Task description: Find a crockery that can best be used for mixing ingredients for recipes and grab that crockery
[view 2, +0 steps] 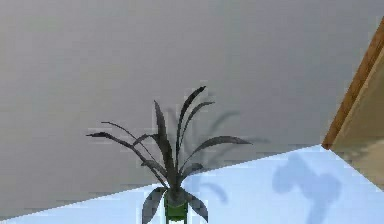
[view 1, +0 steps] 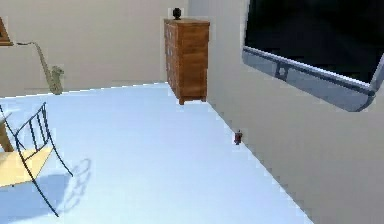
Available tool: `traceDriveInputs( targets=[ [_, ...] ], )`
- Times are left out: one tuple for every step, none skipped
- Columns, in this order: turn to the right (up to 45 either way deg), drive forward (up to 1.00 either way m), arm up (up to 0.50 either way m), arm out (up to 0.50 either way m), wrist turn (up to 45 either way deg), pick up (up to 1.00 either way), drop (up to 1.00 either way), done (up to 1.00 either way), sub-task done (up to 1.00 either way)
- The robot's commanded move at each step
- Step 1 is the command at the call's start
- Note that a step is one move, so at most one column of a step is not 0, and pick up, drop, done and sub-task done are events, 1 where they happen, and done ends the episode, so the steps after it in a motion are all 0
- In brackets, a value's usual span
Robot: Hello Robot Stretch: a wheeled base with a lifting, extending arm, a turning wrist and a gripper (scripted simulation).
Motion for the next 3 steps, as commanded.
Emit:
traceDriveInputs(
  targets=[
    [0.0, 0.25, 0.00, 0.00, 0.0, 0.00, 0.00, 0.00, 0.00],
    [-15.0, 0.00, 0.00, 0.00, 0.0, 0.00, 0.00, 0.00, 0.00],
    [0.0, 0.60, 0.00, 0.00, 0.0, 0.00, 0.00, 0.00, 0.00]
  ],
)
